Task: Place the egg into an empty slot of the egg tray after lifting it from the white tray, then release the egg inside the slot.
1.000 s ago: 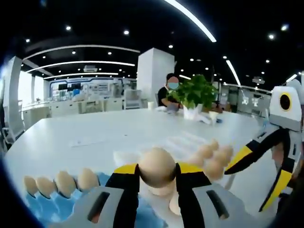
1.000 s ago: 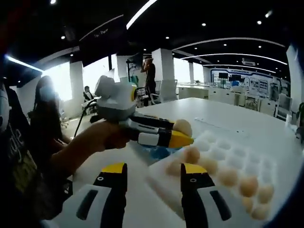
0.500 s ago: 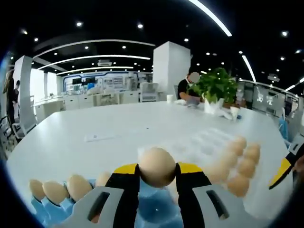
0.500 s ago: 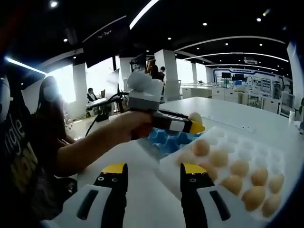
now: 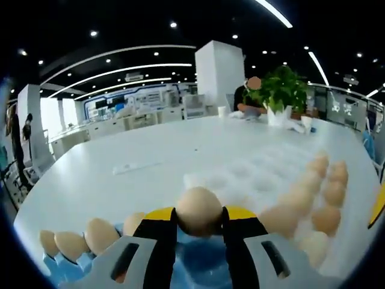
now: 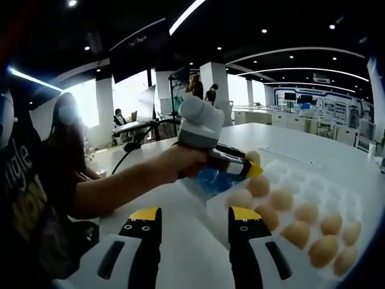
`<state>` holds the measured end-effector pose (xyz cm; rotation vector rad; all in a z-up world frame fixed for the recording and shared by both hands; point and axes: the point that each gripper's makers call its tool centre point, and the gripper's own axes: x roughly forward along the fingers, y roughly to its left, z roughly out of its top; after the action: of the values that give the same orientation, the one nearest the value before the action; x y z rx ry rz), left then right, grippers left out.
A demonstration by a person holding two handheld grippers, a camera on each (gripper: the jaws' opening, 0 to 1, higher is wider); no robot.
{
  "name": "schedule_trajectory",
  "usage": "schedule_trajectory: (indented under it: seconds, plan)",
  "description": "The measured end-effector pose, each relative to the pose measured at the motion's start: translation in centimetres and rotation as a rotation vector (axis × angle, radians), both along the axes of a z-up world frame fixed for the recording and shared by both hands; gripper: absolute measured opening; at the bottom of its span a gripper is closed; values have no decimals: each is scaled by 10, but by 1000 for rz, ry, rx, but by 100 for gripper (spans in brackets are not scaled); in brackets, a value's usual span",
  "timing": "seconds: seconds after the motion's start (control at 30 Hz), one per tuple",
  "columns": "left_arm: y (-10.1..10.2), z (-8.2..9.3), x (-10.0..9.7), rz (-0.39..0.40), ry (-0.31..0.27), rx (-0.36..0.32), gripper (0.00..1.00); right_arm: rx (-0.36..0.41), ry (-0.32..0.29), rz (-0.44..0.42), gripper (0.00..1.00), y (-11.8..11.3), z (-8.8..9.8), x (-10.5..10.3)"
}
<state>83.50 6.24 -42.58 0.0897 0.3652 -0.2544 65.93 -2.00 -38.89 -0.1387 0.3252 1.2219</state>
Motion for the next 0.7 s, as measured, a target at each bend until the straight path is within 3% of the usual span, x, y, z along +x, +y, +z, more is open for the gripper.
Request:
schedule_trajectory:
  seconds: [0.4,0.7]
  plan:
    - [0,-1,5,6,0,-7,34,-10,0,10,46,-1,-1,-1]
    - [5,1,-6,17,7,0,36,-33,5,28,46,2,-6,-5]
